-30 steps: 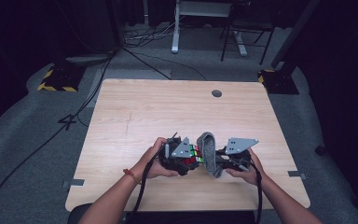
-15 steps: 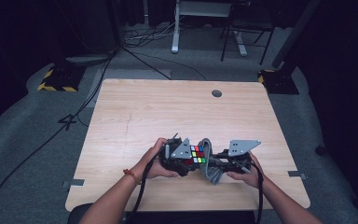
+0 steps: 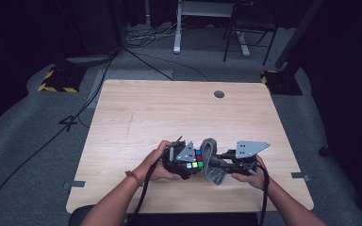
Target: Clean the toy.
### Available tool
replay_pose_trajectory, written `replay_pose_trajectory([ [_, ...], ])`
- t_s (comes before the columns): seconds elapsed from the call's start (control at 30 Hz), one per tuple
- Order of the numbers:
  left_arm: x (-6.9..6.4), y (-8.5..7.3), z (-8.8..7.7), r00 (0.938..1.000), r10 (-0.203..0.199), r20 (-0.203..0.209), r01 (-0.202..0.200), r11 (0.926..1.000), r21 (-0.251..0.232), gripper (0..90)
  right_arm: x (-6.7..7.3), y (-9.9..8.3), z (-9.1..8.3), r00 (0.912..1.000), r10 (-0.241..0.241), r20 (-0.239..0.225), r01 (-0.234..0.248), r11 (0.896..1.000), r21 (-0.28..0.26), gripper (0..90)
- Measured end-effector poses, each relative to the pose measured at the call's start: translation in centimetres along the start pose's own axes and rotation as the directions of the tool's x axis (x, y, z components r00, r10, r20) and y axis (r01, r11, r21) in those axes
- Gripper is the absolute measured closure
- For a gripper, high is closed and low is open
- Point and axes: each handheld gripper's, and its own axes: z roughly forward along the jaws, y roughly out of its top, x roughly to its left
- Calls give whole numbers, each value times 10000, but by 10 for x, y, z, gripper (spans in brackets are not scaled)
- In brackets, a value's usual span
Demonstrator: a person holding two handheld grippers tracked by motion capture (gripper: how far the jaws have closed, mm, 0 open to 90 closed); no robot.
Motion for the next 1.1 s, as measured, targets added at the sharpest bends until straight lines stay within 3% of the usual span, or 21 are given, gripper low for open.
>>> replay_pose_trajectory([
  [0.17,3,3,-8,9998,-208,57,211,9979,-610,332,0,-6,11,10000,23,-43,-19,9962,874,778],
  [0.37,8,1,-14,9987,-486,151,499,9937,-1002,331,2,-10,18,9987,-40,-501,106,9911,1327,778],
  [0.47,8,-1,-11,9990,-393,188,405,9969,-669,332,3,-7,12,9982,-130,-580,183,9956,920,778],
  [0.53,4,-2,-6,9996,-210,177,216,9992,-348,332,3,-3,5,9982,-159,-581,180,9992,347,778],
  [0.67,-1,2,-4,9992,-27,397,46,9988,-479,332,3,2,-4,9994,-269,-212,264,9994,-235,778],
  [0.83,-5,7,-8,9985,145,530,-95,9956,-933,331,-1,-3,6,9994,-119,322,99,9982,591,778],
  [1.0,1,6,-17,9989,-114,445,175,9899,-1408,331,2,-10,16,9999,-130,-45,135,9935,1130,778],
  [1.07,4,5,-21,9971,-318,695,438,9832,-1774,332,5,-11,19,9993,-281,-236,310,9910,1302,778],
  [1.1,5,4,-21,9974,-342,630,450,9831,-1774,332,7,-10,20,9988,-331,-357,373,9913,1266,778],
])
